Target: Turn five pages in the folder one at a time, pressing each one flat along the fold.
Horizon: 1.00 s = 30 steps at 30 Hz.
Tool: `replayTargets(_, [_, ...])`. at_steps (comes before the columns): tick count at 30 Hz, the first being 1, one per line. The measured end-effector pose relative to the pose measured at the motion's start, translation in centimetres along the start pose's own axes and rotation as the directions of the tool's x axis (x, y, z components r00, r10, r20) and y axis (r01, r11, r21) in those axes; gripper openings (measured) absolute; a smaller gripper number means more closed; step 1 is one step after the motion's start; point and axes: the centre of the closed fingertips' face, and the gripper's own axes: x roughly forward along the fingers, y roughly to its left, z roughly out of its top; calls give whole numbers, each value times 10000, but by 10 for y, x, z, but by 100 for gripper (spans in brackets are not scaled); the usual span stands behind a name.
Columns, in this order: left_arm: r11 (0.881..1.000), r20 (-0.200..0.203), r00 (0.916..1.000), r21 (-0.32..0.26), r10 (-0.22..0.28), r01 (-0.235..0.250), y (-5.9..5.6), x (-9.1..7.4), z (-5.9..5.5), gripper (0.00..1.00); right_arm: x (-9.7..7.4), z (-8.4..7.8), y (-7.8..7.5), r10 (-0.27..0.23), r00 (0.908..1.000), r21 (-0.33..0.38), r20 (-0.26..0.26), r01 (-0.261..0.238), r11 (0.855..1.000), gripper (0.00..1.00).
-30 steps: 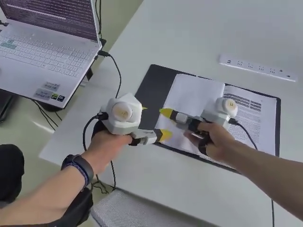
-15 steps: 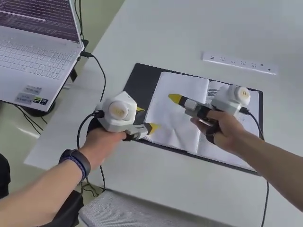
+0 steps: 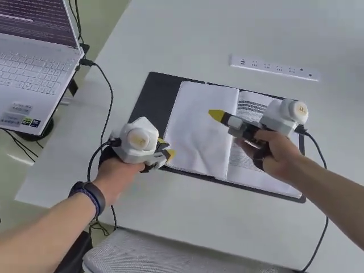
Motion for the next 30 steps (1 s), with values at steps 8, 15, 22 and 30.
replayTargets(8, [9997,-594,9982,261,50,-35,3,10,-22,5,2,0,-8,-56,10000,29,-80,56,10000,30])
replayTargets(15, [9996,-536,9983,185,240,-231,8,11,-24,1,3,4,-14,-4,9999,86,-162,6,10000,27])
replayTargets(22, [9994,-489,9982,98,340,-335,11,10,-24,0,4,13,-34,-166,9998,44,-112,166,9999,20])
replayTargets(30, [9994,-499,9982,92,343,-339,8,10,-24,0,-6,3,-20,-433,9989,245,-155,436,9987,15])
